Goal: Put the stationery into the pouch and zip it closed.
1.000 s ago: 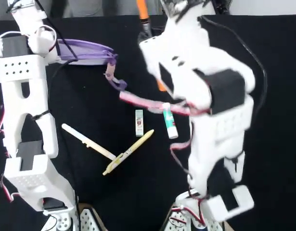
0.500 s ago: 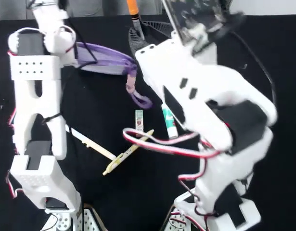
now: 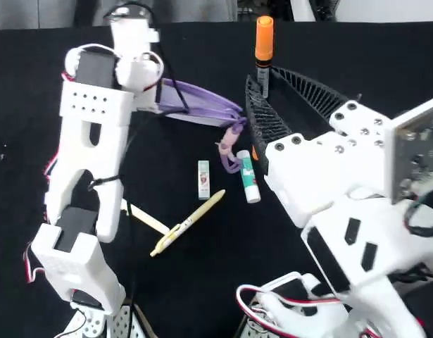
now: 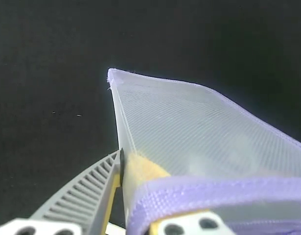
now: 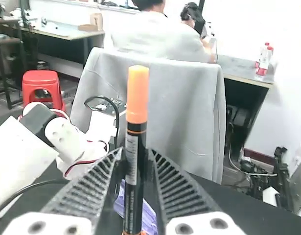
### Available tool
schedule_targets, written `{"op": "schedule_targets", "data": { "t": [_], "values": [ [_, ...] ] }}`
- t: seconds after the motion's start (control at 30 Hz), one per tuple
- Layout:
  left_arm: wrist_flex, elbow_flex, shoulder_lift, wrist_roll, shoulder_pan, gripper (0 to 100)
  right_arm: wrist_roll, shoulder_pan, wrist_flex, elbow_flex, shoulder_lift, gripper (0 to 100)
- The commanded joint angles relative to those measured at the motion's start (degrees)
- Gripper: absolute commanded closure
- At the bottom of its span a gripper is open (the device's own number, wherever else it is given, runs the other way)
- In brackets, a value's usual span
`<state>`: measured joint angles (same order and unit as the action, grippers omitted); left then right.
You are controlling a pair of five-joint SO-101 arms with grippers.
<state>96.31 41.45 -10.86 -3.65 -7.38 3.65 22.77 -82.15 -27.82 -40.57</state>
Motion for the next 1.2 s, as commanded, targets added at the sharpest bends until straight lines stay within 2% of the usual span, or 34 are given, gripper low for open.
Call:
{"op": "schedule_targets", "data": {
  "t": [0.0, 0.17, 0.33, 0.5, 0.77, 0.93, 1.17],
  "values": [
    [-0.2, 2.4, 0.1, -0.4, -0.7, 97, -0.6, -0.7, 15.0, 21.0, -10.6, 98.8],
    [-0.2, 3.1, -5.2, -0.4, -0.3, 97, -0.7, -0.6, 42.5, 50.5, -27.2, 98.8],
    [-1.0, 3.9, -7.6, -0.4, -0.6, 97, -0.7, -0.6, 57.5, 67.9, -38.4, 98.7],
    [-0.4, 6.0, -8.0, -0.4, -0.7, 97, -0.7, -0.6, 71.7, 81.6, -39.8, 98.8],
    [0.4, 6.4, -7.9, -0.4, -2.2, 97, -0.7, -1.0, 104.5, 103.1, -36.9, 98.8],
    [1.6, 6.5, -7.6, -0.3, -5.1, 97, -0.6, -1.1, 112.3, 104.6, -29.0, 98.8],
    [1.5, 6.5, -7.6, -0.4, -4.9, 97, -0.3, -1.6, 119.4, 104.9, -15.2, 98.8]
  ]
}}
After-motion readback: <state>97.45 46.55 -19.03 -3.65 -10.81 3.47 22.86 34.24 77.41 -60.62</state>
